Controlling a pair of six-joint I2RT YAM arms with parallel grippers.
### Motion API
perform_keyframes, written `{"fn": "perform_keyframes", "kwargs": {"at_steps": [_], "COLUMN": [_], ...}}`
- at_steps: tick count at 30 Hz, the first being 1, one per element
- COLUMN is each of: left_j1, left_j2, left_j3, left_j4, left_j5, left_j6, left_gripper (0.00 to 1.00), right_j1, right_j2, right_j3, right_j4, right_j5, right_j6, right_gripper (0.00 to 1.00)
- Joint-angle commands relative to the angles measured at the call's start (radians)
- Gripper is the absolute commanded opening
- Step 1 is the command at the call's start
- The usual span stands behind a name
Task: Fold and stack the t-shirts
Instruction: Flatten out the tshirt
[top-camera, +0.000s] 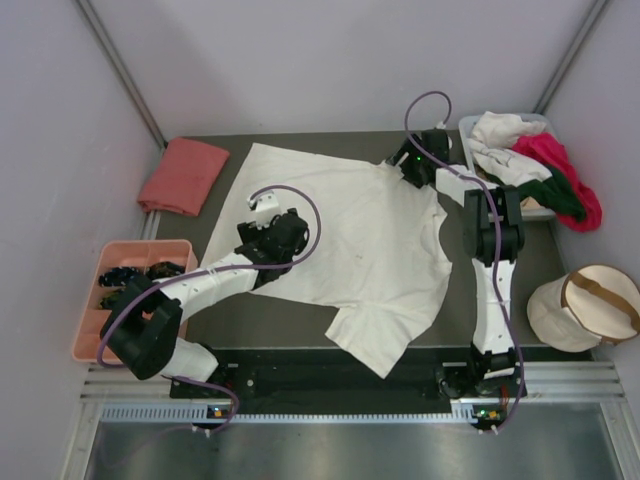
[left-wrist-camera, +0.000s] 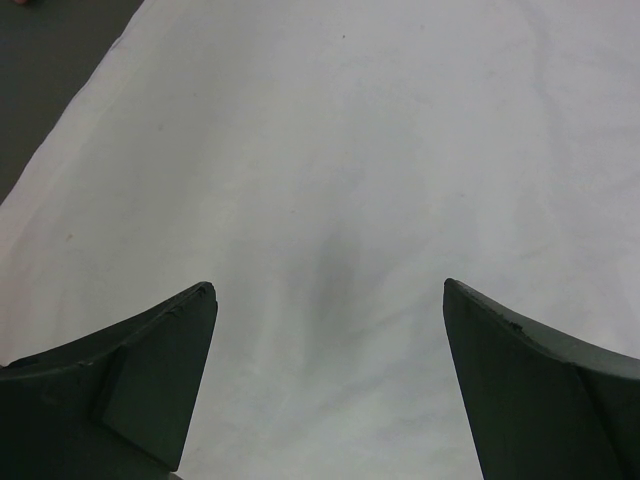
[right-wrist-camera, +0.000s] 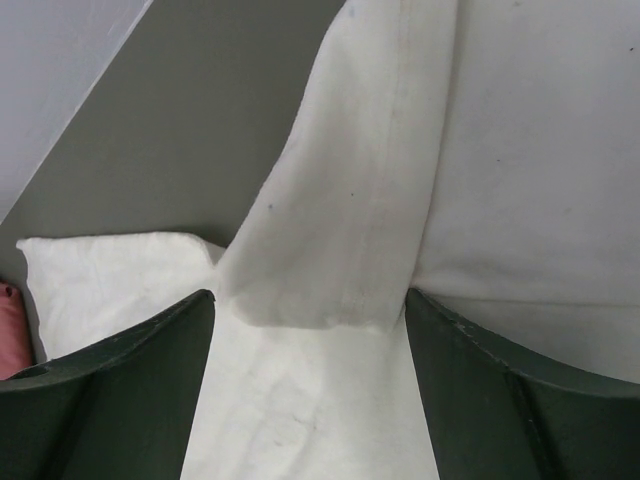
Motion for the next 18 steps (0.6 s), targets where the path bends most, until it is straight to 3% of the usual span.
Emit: {"fn": "perform_keyframes", "kwargs": {"at_steps": [1,13,15,16,18], "left_j1": [-0.004,-0.004,-0.004,-0.003,-0.003], "left_j2": [-0.036,-0.043,-0.038,-0.038,-0.039], "left_j3": [-0.004,-0.014,-0.014,-0.014,-0.017], "left_j4": [0.003,-0.003,-0.003,-0.003,-0.002], "left_j5": [-0.030,-0.024,-0.022,-0.024,-0.025], "left_j6": [-0.008,-0.024,-0.024,-0.024,-0.028], "left_gripper": [0.99,0.99,0.99,0.99,0.99], "right_j1": [-0.003,-0.003,-0.009,-0.012,-0.036], "right_j2": [0.065,0.061,0.001,-0.025,-0.018], "right_j3": [0.019,0.033,-0.112,-0.282,-0.328], "right_j4": [-0.002,0.026,0.358,0.723,0.881], "right_j5": [-0.021,-0.052,-0.190,-0.222,-0.302], "right_j6": [0.026,0.042,0.053,0.138,0.231], "right_gripper": [0.77,0.77,0.80,0.83,0.84]}}
